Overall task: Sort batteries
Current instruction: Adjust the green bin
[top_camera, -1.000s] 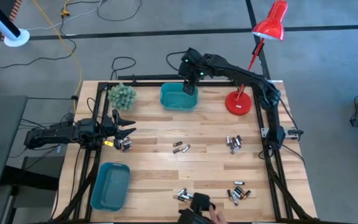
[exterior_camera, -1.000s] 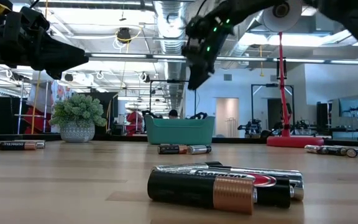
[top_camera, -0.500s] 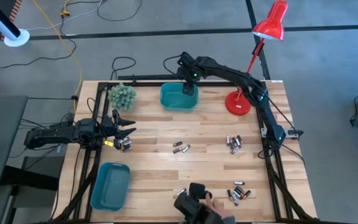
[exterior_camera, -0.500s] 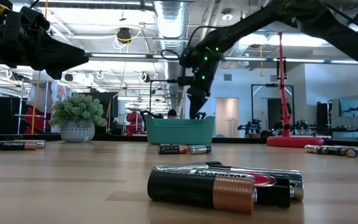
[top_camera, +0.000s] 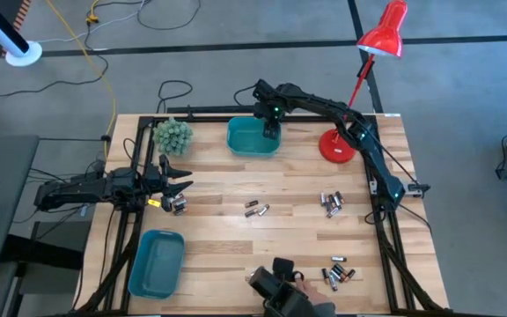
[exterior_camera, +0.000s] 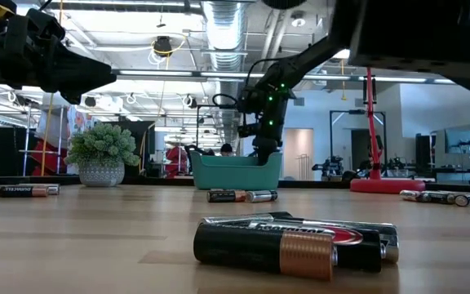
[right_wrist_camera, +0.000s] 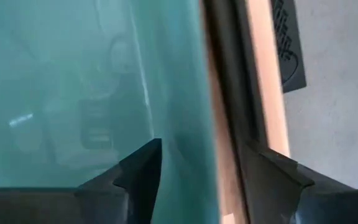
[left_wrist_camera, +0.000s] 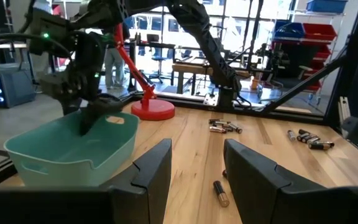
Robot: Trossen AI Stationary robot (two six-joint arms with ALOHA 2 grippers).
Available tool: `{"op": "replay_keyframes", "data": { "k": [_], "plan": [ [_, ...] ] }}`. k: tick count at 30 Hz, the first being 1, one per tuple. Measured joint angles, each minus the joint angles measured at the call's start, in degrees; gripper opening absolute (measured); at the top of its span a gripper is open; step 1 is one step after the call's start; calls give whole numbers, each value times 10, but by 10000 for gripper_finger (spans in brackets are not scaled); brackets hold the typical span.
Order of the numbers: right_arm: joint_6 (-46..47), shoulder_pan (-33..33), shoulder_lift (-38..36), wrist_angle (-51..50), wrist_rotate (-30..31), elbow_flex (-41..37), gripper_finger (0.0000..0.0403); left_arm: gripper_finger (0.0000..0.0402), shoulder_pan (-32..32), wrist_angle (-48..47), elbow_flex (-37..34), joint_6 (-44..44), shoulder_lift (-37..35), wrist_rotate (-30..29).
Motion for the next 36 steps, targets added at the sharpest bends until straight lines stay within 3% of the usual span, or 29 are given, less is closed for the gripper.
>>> {"op": "replay_keyframes", "data": {
  "k": [3,8,9,13,17,24,28,36],
  "plan": [
    [-11,6,-2,4,0,0,165,144,0,0,0,0,0,0],
    [-1,13,-6,-35,-5,1,28,144,0,0,0,0,0,0],
    [10,13,-8,-47,-5,2,17,144,0,0,0,0,0,0],
    [81,15,-7,-100,-5,2,10,144,0,0,0,0,0,0],
    [215,12,-14,-154,-12,2,5,144,0,0,0,0,0,0],
    [348,15,-65,-182,-23,-19,1,144,0,0,0,0,0,0],
    [406,15,-130,-148,-22,-99,1,144,0,0,0,0,0,0],
    [585,20,-283,10,-26,-354,1,144,0,0,0,0,0,0]
  ]
}}
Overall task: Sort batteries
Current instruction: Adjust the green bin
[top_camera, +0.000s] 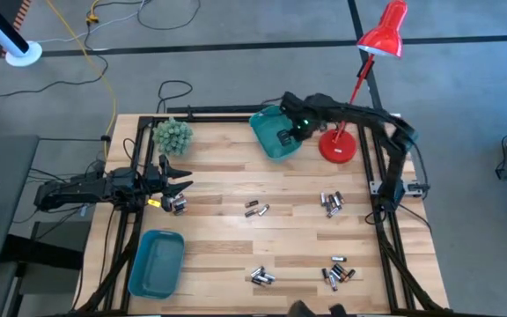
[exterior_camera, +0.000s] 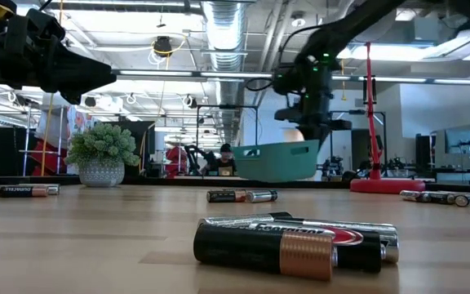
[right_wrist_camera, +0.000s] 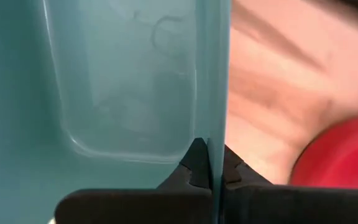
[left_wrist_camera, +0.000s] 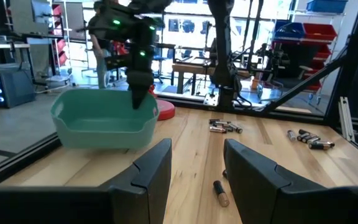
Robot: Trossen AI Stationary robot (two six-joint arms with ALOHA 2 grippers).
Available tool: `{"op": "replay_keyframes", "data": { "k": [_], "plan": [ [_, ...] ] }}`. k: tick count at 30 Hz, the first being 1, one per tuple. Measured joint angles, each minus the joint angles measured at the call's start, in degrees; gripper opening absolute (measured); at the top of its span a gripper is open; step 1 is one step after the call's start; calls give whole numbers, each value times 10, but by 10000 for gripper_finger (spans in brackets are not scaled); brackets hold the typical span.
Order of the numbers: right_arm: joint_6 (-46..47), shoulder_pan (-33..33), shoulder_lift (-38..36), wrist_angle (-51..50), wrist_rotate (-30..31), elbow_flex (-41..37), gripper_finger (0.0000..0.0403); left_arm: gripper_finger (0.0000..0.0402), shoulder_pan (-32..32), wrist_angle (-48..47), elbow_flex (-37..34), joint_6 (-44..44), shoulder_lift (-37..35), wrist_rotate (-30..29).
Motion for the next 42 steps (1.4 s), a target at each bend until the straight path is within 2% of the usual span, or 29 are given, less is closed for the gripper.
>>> {"op": "replay_keyframes", "data": {
  "k": [4,11,19,28,42],
  "plan": [
    [104,6,-46,78,-3,-92,5,144,0,0,0,0,0,0],
    [204,13,-77,99,-21,-173,6,144,0,0,0,0,0,0],
    [243,43,-95,93,-40,-177,7,144,0,0,0,0,0,0],
    [310,54,-96,71,-35,-177,7,144,0,0,0,0,0,0],
    [324,63,-95,67,-31,-177,17,144,0,0,0,0,0,0]
  ]
}}
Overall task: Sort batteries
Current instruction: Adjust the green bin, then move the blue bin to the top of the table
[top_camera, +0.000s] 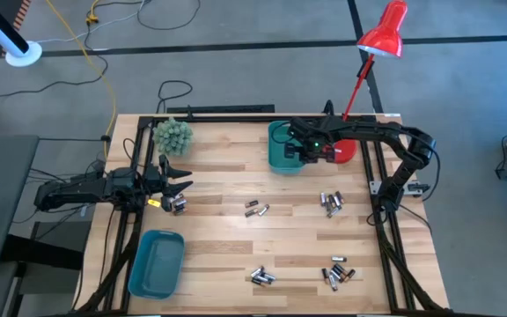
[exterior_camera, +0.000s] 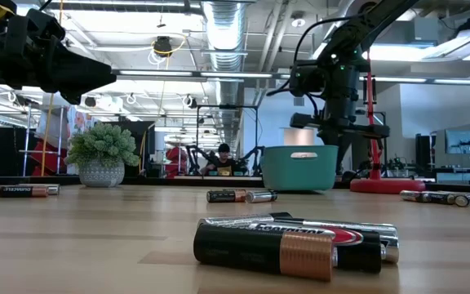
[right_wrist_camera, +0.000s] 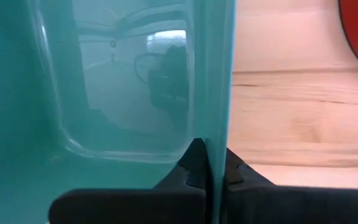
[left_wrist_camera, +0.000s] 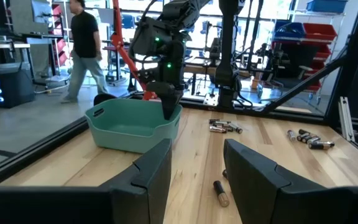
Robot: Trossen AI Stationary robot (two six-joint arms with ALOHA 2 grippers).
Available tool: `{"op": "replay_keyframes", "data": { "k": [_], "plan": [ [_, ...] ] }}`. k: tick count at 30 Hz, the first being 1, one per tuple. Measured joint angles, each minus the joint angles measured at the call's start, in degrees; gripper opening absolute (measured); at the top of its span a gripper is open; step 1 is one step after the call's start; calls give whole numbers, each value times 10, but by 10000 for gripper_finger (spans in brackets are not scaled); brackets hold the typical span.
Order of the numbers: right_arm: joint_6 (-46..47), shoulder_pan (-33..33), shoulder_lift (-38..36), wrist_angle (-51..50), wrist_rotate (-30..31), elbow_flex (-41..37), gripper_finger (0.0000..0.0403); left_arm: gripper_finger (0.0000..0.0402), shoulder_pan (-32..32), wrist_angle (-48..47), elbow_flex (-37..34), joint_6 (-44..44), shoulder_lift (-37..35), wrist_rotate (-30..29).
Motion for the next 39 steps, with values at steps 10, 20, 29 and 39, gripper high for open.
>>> {"op": "replay_keyframes", "data": {
  "k": [10,20,29,39],
  "plan": [
    [2,5,0,-5,2,0,61,144,0,0,0,0,0,0],
    [-33,5,-3,-10,2,0,63,144,0,0,0,0,0,0],
    [-41,-3,-51,-9,4,0,63,144,0,0,0,0,0,0],
    [-41,-10,-163,-29,5,0,63,144,0,0,0,0,0,0]
  ]
}}
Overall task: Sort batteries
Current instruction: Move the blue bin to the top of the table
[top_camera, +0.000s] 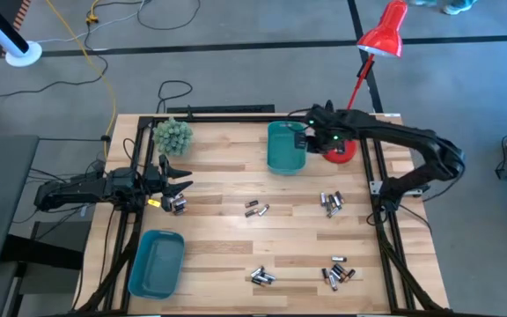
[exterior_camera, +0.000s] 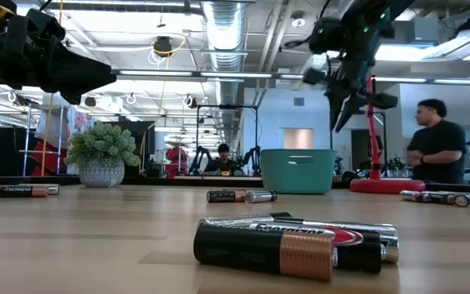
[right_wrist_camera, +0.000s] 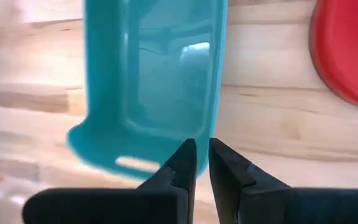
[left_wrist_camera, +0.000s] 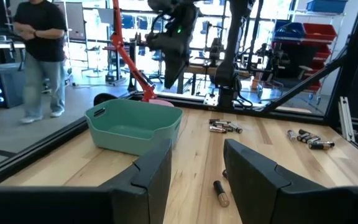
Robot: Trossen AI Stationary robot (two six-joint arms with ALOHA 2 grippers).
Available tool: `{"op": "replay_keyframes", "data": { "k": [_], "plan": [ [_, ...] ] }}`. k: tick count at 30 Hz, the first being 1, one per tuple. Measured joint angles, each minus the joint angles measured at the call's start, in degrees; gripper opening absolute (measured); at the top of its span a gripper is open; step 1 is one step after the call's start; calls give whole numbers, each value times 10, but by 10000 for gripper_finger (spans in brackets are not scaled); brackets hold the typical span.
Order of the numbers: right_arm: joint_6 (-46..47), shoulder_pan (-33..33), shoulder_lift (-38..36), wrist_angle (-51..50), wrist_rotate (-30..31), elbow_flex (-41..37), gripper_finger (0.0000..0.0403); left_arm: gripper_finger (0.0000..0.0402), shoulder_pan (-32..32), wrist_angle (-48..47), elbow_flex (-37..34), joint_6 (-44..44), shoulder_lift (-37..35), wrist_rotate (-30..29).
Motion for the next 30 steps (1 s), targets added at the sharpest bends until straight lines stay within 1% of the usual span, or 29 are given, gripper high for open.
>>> {"op": "replay_keyframes", "data": {
  "k": [3,6,10,13,18,25,27,30],
  "plan": [
    [-8,11,-40,-25,0,0,63,144,0,0,0,0,0,0],
    [-40,33,-78,-48,0,0,63,144,0,0,0,0,0,0],
    [-72,79,-117,-78,0,0,63,144,0,0,0,0,0,0],
    [-66,116,-136,-96,0,0,63,144,0,0,0,0,0,0],
    [-55,177,-153,-100,9,0,63,144,0,0,0,-44,0,0],
    [-49,236,-152,-107,44,0,63,144,0,1,0,-173,0,0],
    [-46,245,-151,-115,57,0,63,144,0,1,0,-185,0,0],
    [-39,252,-151,-122,70,0,63,144,0,1,0,-177,0,0]
  ]
}}
